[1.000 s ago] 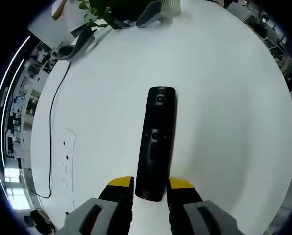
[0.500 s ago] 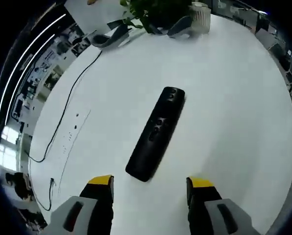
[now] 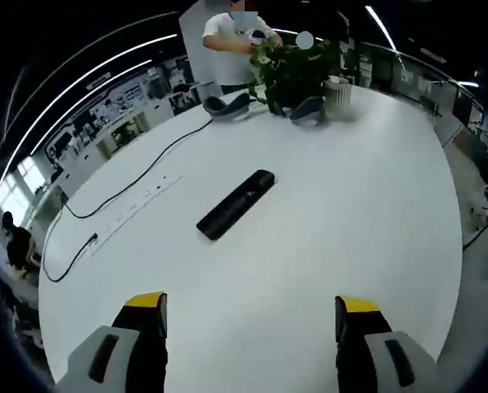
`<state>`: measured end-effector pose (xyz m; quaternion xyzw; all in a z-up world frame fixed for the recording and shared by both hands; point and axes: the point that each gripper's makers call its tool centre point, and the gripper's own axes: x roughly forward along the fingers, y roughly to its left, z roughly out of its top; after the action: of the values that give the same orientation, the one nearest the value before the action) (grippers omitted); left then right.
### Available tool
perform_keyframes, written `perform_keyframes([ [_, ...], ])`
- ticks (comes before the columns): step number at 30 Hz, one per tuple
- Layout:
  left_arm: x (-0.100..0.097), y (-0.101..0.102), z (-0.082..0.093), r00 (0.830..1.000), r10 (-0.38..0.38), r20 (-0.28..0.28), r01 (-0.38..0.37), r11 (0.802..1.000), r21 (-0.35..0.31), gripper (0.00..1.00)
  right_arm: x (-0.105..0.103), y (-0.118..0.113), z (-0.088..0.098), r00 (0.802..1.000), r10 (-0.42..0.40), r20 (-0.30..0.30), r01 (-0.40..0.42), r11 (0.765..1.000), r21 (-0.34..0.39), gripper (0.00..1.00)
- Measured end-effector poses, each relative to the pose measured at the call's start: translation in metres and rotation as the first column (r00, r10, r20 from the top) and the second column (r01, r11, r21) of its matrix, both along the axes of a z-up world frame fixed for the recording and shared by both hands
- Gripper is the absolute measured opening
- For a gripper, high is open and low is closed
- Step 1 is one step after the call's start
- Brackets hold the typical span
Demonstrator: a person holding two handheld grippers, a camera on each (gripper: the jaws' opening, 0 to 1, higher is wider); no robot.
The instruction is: Press the specified remote control buttons in sequence, fully releasing each button before pressing the next.
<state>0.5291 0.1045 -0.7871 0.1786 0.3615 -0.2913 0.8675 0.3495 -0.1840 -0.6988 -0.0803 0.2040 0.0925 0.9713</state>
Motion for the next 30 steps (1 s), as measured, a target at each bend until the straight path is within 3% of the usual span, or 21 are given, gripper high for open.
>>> perform_keyframes([
  [8,-0.052,0.013,0.043,0.993,0.066,0.095,-0.056,0.992,-0.110,0.98,-0.001,0.003,-0.002,1.000,0.017,-0.003,-0.017,1.000,-0.003,0.48],
  [10,-0.063,0.013,0.057,0.986,0.096,0.134,-0.073,0.984,-0.165,0.98,-0.001,0.005,-0.001,1.000,0.023,0.005,-0.023,1.000,-0.004,0.51],
  [19,-0.121,0.020,0.093,0.967,0.156,0.201,-0.110,0.969,-0.220,1.00,0.000,0.001,0.002,1.000,0.001,0.029,-0.001,1.000,-0.006,0.73],
  [25,-0.151,0.029,0.107,0.932,0.230,0.280,-0.161,0.955,-0.251,1.00,0.000,0.001,0.004,0.999,0.004,0.043,-0.004,1.000,-0.021,0.76],
  [30,-0.159,0.034,0.113,0.892,0.298,0.339,-0.198,0.934,-0.299,1.00,-0.002,0.002,0.004,0.999,0.006,0.042,-0.004,0.999,-0.042,0.76],
])
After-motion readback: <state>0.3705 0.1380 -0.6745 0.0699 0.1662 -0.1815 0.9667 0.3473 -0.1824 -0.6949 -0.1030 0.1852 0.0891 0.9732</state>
